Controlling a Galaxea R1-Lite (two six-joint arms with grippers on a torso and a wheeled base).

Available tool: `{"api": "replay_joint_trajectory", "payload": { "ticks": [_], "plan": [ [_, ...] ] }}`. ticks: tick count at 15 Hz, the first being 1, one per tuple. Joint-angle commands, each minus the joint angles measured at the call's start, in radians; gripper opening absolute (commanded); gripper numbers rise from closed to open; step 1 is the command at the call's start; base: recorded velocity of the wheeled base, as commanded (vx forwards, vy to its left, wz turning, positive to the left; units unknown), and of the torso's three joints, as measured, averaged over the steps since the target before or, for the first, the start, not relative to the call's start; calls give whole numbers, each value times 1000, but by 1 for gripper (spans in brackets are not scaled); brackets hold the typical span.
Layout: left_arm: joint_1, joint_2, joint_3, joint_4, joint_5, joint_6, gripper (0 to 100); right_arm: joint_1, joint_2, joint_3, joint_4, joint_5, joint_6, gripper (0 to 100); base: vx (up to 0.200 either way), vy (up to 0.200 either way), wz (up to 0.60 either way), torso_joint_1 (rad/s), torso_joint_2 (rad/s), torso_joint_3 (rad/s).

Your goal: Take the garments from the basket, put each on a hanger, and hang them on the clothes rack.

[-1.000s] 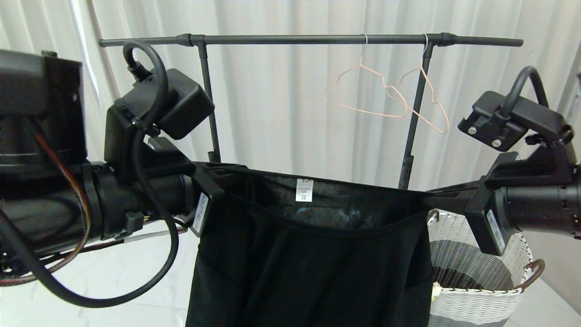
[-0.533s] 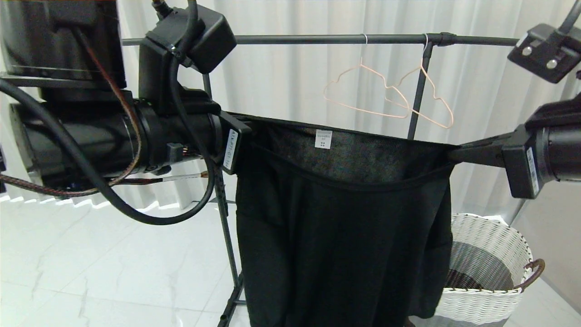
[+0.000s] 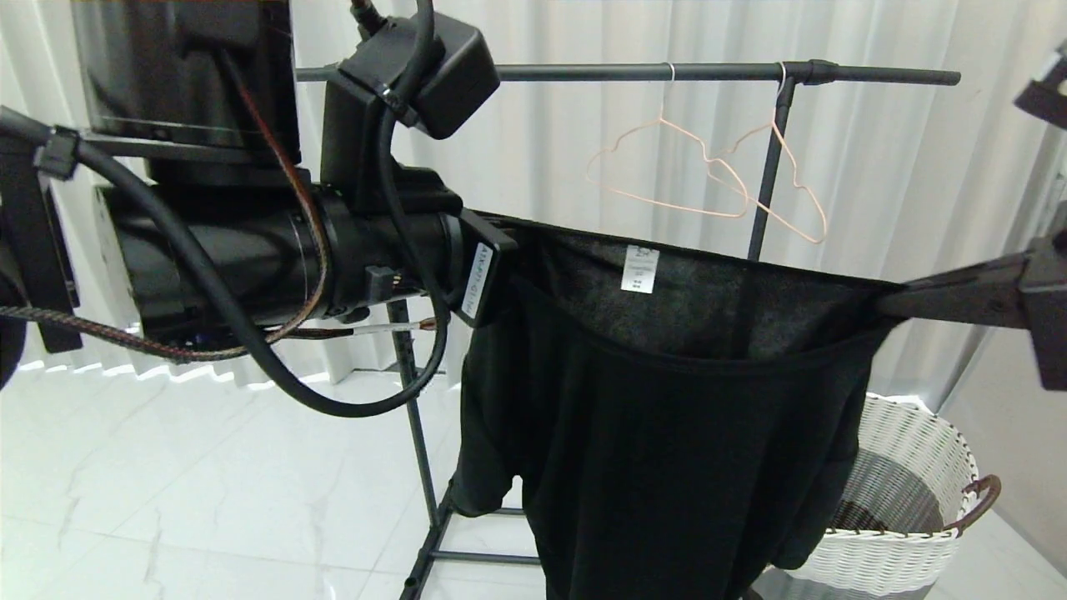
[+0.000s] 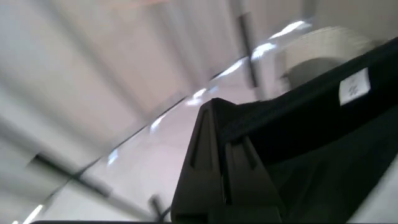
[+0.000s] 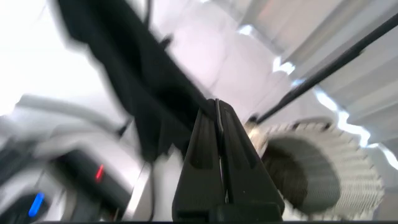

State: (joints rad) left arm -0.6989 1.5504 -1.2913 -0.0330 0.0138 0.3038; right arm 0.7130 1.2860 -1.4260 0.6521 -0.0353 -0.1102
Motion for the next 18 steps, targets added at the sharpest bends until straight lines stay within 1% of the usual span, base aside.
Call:
{"api": "replay_joint_trajectory", "payload": {
  "ticks": [1,2,3,4,5,6,10,11,12,14,15,16,18],
  "plan": [
    [-8,71,-77,-2,-51,1,0,48,-123,2,106,26,0,0,0,0,0,0,0,0],
    [-8,111,-122,-4,-52,-2,0,88,-149,7,147,37,3,0,0,0,0,0,0,0],
    [-7,145,-166,-4,-66,-3,0,141,-166,18,155,54,17,0,0,0,0,0,0,0],
    [-7,152,-180,-4,-75,-3,0,164,-166,21,155,54,26,0,0,0,0,0,0,0],
    [-7,166,-210,-4,-126,-2,0,227,-163,25,153,49,60,0,0,0,0,0,0,0],
    [-8,166,-209,-4,-143,1,0,237,-155,25,150,48,66,0,0,0,0,0,0,0],
    [-7,126,-152,2,-107,5,0,233,-168,41,146,43,69,0,0,0,0,0,0,0],
    [-8,106,-129,2,-101,1,0,230,-169,47,144,26,69,0,0,0,0,0,0,0],
    [-8,74,-89,5,-100,0,0,214,-166,48,121,6,72,0,0,0,0,0,0,0],
    [-8,-13,24,18,-100,-6,0,141,-123,55,9,6,70,0,0,0,0,0,0,0],
    [-11,-52,73,18,-100,-32,0,117,-91,55,-51,12,70,0,0,0,0,0,0,0],
    [-31,-102,124,22,-98,-88,0,95,-47,52,-124,23,70,0,0,0,0,0,0,0],
    [-82,-191,188,76,-98,-160,0,83,30,42,-232,58,70,0,0,0,0,0,0,0]
  ]
}}
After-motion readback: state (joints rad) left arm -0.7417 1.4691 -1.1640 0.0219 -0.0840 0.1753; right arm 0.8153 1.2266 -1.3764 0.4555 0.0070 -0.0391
